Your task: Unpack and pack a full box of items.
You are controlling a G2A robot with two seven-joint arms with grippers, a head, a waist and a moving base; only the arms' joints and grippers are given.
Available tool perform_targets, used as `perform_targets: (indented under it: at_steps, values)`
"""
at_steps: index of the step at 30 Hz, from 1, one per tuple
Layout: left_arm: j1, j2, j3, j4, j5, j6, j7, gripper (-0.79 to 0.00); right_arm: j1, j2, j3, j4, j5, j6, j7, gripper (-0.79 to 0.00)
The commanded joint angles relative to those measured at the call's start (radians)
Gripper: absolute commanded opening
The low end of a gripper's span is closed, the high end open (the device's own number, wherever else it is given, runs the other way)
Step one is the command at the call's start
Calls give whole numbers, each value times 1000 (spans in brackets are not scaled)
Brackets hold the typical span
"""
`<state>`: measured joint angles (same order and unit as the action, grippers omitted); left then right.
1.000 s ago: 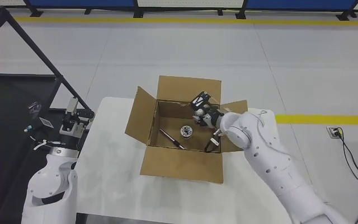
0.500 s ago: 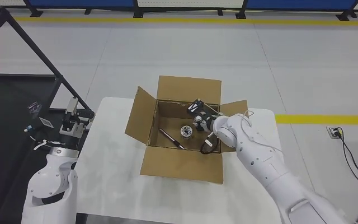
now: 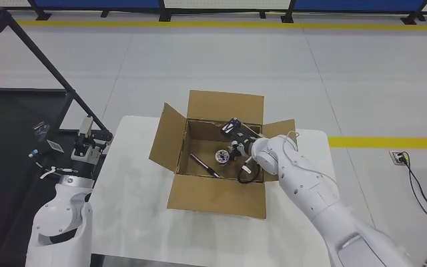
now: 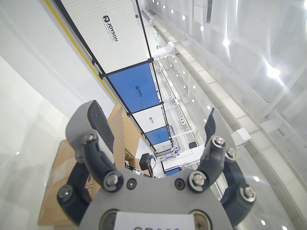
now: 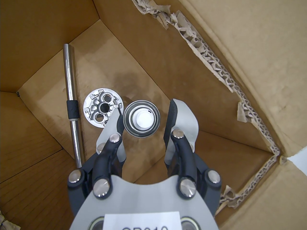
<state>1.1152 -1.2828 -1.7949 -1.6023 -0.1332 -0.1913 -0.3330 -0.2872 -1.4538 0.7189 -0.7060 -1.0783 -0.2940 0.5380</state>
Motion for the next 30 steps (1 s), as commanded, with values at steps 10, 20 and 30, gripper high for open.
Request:
perform_targets:
  at_steps: [10, 20, 30]
  values:
    - [10, 5, -18, -6, 11, 7, 1, 0, -40, 43, 103, -119, -30, 6, -50, -234]
    - [43, 30, 6, -21, 123, -25, -215, 0, -271, 146, 393, -536, 51, -109, -129, 0]
    - [57, 40, 115, -61, 199, -63, -318, 0, -519, 196, 658, -792, 293, -202, -250, 0]
